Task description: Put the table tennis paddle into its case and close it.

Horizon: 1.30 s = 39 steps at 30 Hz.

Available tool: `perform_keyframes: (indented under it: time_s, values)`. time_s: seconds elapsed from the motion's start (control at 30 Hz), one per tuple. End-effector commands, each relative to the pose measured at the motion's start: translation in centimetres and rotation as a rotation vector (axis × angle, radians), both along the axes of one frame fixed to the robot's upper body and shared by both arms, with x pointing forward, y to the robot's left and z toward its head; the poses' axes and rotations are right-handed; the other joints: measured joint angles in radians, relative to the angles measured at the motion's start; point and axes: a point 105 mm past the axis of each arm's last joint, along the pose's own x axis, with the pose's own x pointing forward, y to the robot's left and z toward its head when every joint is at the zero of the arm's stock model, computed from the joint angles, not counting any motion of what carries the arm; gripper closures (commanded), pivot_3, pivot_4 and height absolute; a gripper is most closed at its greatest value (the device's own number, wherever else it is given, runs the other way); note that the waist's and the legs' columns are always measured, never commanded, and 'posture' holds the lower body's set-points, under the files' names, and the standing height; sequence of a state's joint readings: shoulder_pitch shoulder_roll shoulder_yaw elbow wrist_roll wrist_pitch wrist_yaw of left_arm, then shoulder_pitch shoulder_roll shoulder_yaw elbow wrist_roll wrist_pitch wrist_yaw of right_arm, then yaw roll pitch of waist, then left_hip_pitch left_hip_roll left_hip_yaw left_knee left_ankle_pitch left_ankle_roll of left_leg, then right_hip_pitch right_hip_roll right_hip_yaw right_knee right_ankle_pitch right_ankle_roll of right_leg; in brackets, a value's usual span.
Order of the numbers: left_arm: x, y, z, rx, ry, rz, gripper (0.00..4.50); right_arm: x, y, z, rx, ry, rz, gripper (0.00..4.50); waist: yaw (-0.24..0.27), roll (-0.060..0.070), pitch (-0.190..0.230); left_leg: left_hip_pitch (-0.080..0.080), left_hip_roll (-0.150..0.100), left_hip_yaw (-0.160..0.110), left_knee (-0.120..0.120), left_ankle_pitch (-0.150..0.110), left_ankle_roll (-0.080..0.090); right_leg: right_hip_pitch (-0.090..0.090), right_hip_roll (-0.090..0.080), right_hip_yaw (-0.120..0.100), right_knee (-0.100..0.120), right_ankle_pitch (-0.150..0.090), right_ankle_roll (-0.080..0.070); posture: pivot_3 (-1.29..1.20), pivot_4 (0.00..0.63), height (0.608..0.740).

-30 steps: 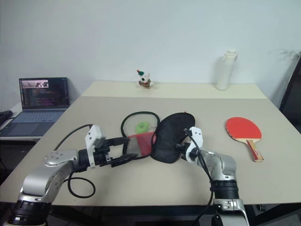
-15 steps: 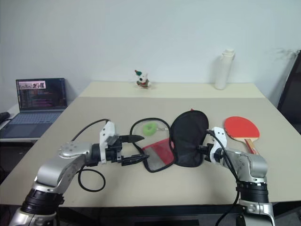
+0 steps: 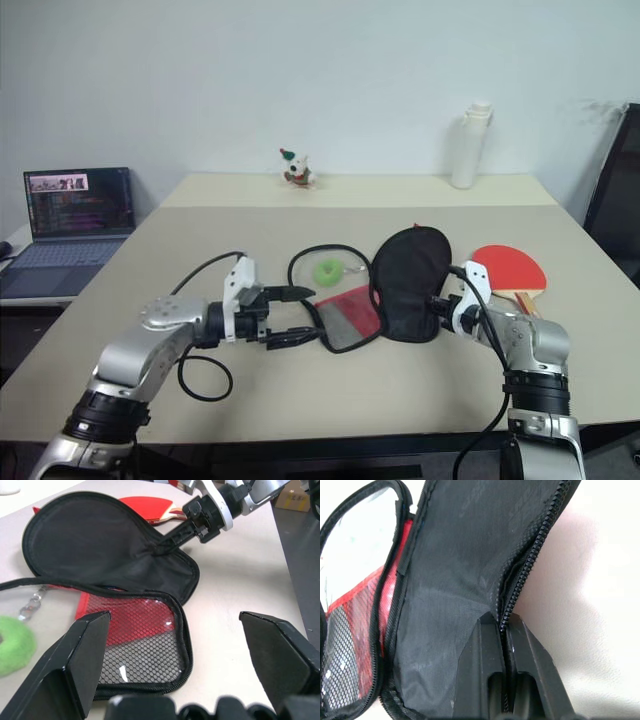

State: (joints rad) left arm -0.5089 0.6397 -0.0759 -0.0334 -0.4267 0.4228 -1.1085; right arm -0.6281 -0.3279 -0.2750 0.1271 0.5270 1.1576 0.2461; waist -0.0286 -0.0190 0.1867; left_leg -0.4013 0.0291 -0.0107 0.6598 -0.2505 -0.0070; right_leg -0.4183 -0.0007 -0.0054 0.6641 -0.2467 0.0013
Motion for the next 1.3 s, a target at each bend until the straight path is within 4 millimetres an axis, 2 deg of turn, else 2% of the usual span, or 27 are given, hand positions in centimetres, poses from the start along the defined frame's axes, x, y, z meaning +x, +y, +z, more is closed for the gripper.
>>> perform_keyframes:
  time_s: [0.03,0.07,0.17,0.23,0.4,0.53,0.6,0.67,0.73,0.87,1.0,1.3]
  values:
    - [0.1,-0.3,0.9,-0.003,-0.048,-0.024,0.0,0.1,-0.5,0.8,-0.027,-0.032,0.01,4.47,0.0,0.0,0.0,0.0,0.0,0.0,0.0,0.0,0.0,0.0,0.0,0.0,0.0,0.0,0.0,0.0,0.15,0.74]
    - [0.1,-0.4,0.9,-0.003,-0.048,-0.026,0.0,0.2,-0.7,0.8,-0.029,-0.032,0.01,4.47,0.0,0.0,0.0,0.0,0.0,0.0,0.0,0.0,0.0,0.0,0.0,0.0,0.0,0.0,0.0,0.0,0.15,0.74]
    - [0.1,-0.5,0.8,-0.005,-0.05,-0.032,0.0,0.3,-1.4,1.1,-0.073,-0.047,0.022,3.9,0.0,0.0,0.0,0.0,0.0,0.001,0.0,0.0,0.0,0.0,0.0,0.0,0.0,0.0,0.0,0.0,0.15,0.74]
    - [0.2,-0.7,0.7,-0.007,-0.051,-0.035,0.0,0.4,-1.9,1.4,-0.121,-0.069,0.032,3.19,0.0,0.0,0.0,0.0,0.0,0.001,0.0,0.0,0.0,0.0,0.0,0.001,0.0,0.0,0.0,0.0,0.15,0.74]
    - [0.3,-1.1,0.6,-0.017,-0.055,-0.043,0.0,0.8,-3.3,3.8,-0.267,-0.177,0.082,1.46,0.0,0.0,0.0,0.0,-0.001,0.004,0.0,0.0,0.0,-0.002,0.0,0.003,0.0,0.0,0.0,0.0,0.15,0.74]
    - [0.4,-1.6,0.6,-0.032,-0.066,-0.04,0.0,-0.5,-4.5,6.3,-0.35,-0.274,0.167,0.15,0.001,0.0,0.001,0.0,-0.001,0.006,0.0,0.0,0.0,-0.002,0.0,0.005,0.0,0.0,0.0,0.0,0.15,0.74]
    - [0.4,-1.8,0.6,-0.037,-0.07,-0.037,0.0,-1.0,-6.0,6.6,-0.391,-0.286,0.147,0.04,0.001,0.0,0.001,0.0,0.0,0.007,0.0,0.0,0.001,-0.002,0.0,0.006,-0.001,0.0,0.0,0.0,0.15,0.74]
    - [0.4,-2.0,0.6,-0.041,-0.073,-0.038,0.0,-0.8,-9.3,6.6,-0.423,-0.274,0.031,0.04,0.002,0.0,0.001,0.0,0.0,0.009,0.0,0.0,0.001,-0.002,0.0,0.007,-0.001,0.0,0.001,0.0,0.15,0.74]
    - [0.4,-2.1,0.7,-0.043,-0.075,-0.04,0.0,-0.7,-11.4,6.5,-0.442,-0.261,-0.049,0.04,0.002,-0.001,0.001,0.001,-0.001,0.011,0.0,0.0,0.001,-0.002,0.0,0.01,-0.001,0.001,0.002,0.0,0.15,0.74]
    - [0.6,-2.7,0.9,-0.041,-0.085,-0.058,0.0,-0.2,-15.1,4.6,-0.494,-0.201,-0.166,0.04,0.001,-0.001,0.001,0.002,-0.001,0.015,0.001,0.0,0.001,-0.002,0.0,0.014,-0.001,0.002,0.004,0.0,0.15,0.74]
    - [1.2,-2.9,1.0,-0.041,-0.098,-0.05,0.0,0.6,-16.4,3.5,-0.451,-0.162,-0.241,0.04,-0.003,-0.001,0.001,0.003,-0.002,0.018,0.001,0.0,0.001,-0.003,0.0,0.017,0.0,0.002,0.004,0.0,0.15,0.74]
    - [1.4,-3.1,1.2,-0.052,-0.103,-0.072,0.0,2.3,-15.4,0.4,-0.404,-0.087,-0.24,0.04,-0.003,-0.001,0.001,0.003,-0.001,0.02,0.001,0.0,0.001,-0.003,0.002,0.02,0.0,0.003,0.004,0.0,0.15,0.74]
